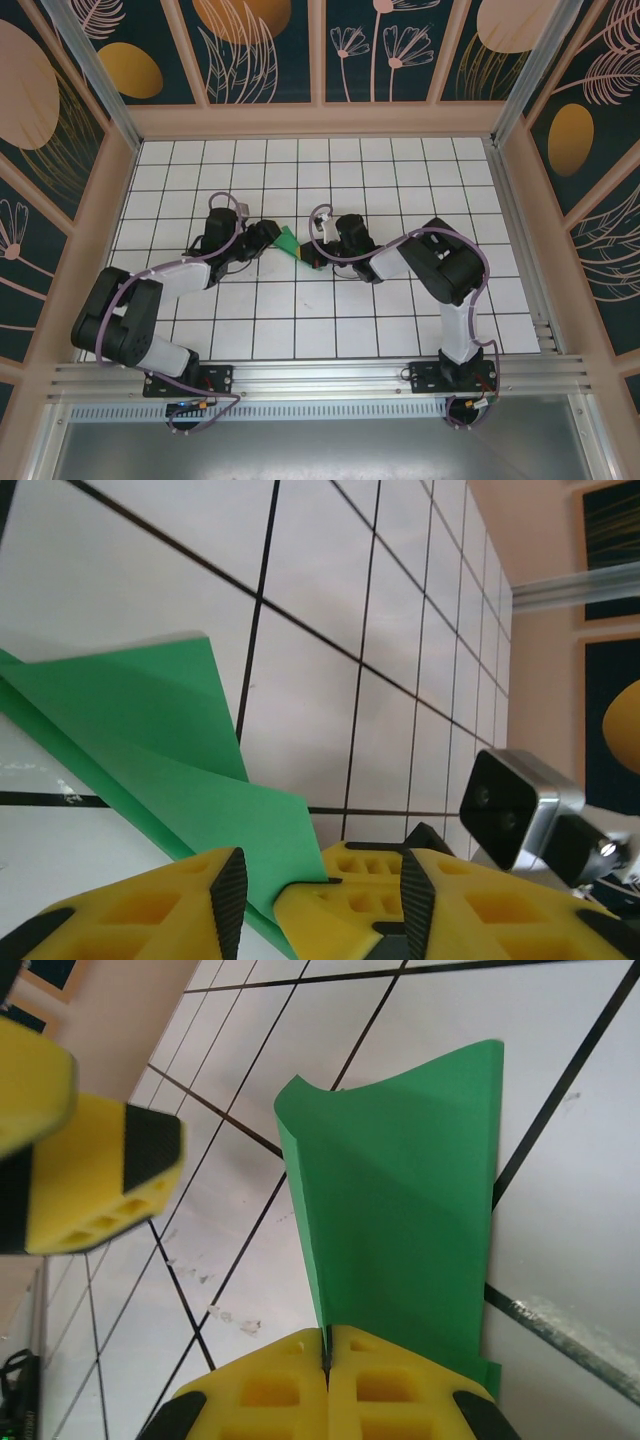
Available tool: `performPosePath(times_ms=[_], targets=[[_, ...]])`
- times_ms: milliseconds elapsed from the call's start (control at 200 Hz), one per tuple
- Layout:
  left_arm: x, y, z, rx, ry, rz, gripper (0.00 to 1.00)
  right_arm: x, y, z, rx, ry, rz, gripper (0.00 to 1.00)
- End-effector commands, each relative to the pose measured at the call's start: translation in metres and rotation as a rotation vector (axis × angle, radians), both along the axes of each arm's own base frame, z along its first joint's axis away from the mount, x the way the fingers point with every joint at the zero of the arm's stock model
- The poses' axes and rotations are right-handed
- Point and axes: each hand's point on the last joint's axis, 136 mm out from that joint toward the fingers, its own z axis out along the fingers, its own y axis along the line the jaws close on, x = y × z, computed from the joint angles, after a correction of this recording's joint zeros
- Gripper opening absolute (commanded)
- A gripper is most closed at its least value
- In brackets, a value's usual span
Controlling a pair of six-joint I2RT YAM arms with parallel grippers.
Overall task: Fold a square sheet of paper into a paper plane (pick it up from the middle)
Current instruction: Fold the wing for the fifth time at the center of the table.
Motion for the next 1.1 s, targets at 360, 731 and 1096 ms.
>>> performPosePath(times_ms=[360,731,1096], targets=[[0.006,-0.030,-0.010,-0.016,-0.031,-0.121,0.38,0.003,-0.001,-0.022,0.002,0.157,-0.038,0.00],[0.007,-0.029,-0.034,0.031,0.007,-0.129,0.35,0.008,-0.009,-0.041,-0.064,0.218,-0.086,0.00],[0.010,-0.025,-0.062,0.088,0.054,-0.123,0.34,0.006,-0.012,-0.047,-0.089,0.235,-0.086,0.00]])
